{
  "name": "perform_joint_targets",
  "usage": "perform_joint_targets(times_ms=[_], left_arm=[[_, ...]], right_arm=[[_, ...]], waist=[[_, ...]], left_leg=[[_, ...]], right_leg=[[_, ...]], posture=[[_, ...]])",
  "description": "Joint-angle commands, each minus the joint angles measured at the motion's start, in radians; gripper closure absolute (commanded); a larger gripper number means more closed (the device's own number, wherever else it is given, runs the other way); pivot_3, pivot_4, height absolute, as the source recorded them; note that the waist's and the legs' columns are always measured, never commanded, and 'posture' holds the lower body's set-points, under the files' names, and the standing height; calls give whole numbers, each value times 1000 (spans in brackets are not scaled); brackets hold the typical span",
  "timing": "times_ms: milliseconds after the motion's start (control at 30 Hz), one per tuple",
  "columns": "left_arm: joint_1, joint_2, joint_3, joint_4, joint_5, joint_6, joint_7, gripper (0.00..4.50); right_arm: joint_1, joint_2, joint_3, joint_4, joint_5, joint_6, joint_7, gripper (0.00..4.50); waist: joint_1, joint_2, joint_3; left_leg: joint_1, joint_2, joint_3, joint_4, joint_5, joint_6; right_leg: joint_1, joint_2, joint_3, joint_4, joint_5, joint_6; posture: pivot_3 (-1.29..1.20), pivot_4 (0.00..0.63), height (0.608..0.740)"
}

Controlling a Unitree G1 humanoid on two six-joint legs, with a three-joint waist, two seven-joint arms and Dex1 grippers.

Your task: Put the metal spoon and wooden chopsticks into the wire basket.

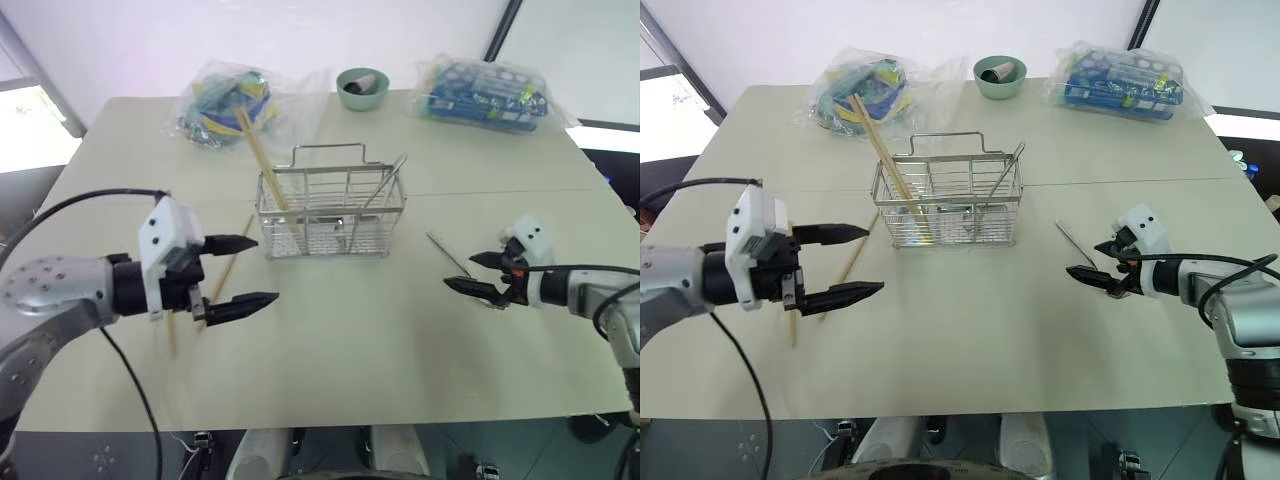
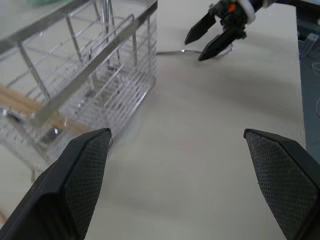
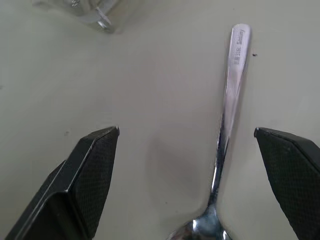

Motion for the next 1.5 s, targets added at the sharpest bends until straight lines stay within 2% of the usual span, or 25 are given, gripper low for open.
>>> perform_joint_targets(times_ms=[33, 67, 133, 300, 500, 667, 800, 967, 1067, 1267, 1500], left_arm=[[-30, -2, -13, 3, 9, -16, -18, 0], [-35, -2, -16, 4, 9, -16, -21, 0], [-40, -1, -20, 6, 11, -17, -28, 0], [-57, -9, -17, 13, 15, -16, -26, 0], [-67, -21, -11, 18, 7, -9, -21, 0], [-90, -43, -22, 41, 29, -19, -7, 0], [-126, -66, -29, 74, 47, -26, 9, 0], [-152, -82, -38, 95, 69, -29, 9, 0], [-162, -86, -41, 104, 80, -32, 4, 0], [-178, -95, -44, 120, 100, -41, -1, 0], [-177, -104, -26, 113, 99, -37, 15, 0]], right_arm=[[-15, 7, -1, 7, -7, -23, -16, 585], [-12, 10, 3, 12, -10, -30, -17, 899], [-8, 12, 7, 16, -9, -36, -19, 1809], [-4, 16, 0, 26, -1, -41, -22, 4448], [0, 19, -6, 55, -34, -108, -50, 4486], [-127, 90, -117, 179, -34, -183, -207, 4486], [-285, 150, -260, 208, 61, -198, -312, 4486], [-435, 232, -328, 122, 212, -102, -388, 4486], [-511, 292, -322, 54, 289, -50, -438, 4486], [-597, 420, -232, -10, 335, -35, -498, 4486], [-584, 503, -146, -67, 375, -24, -506, 4486]], waist=[[1, 0, 0], [0, 0, 0], [1, 0, 0], [1, 0, 0], [1, -2, 0], [-4, -1, 1], [0, -1, 1], [-1, -1, 2], [-3, -1, 2], [-2, -1, 2], [-1, -1, 2]], left_leg=[[0, 0, 0, -1, 0, 0], [0, 0, 0, -1, 0, 1], [0, 1, 0, -2, 1, 2], [1, 1, 0, -1, 0, 1], [3, 1, 0, 1, 0, 0], [3, 1, 0, 4, 0, 0], [2, 1, 0, 5, 0, 0], [2, 3, 0, 4, 2, 1], [2, 3, 0, 3, 2, 2], [2, 3, 0, 3, 3, 2], [1, 2, 0, 3, 3, 2]], right_leg=[[0, 0, 0, 0, 0, 0], [-1, 0, 0, 0, 0, 0], [-1, 1, 0, 0, 0, 0], [0, 1, -1, 0, 0, 0], [3, 1, -1, 0, 1, 0], [4, 1, -1, 1, 3, 0], [3, 2, -2, 1, 5, 0], [2, 3, -3, 2, 5, 0], [1, 3, -3, 2, 5, 1], [0, 3, -3, 2, 5, 0], [0, 3, -3, 3, 5, 1]], posture=[[0, 150, 697], [0, 150, 697], [0, 150, 697], [0, 150, 697], [0, 150, 697], [0, 150, 697], [0, 150, 697], [0, 150, 697], [0, 150, 697], [0, 150, 697], [0, 150, 697]])
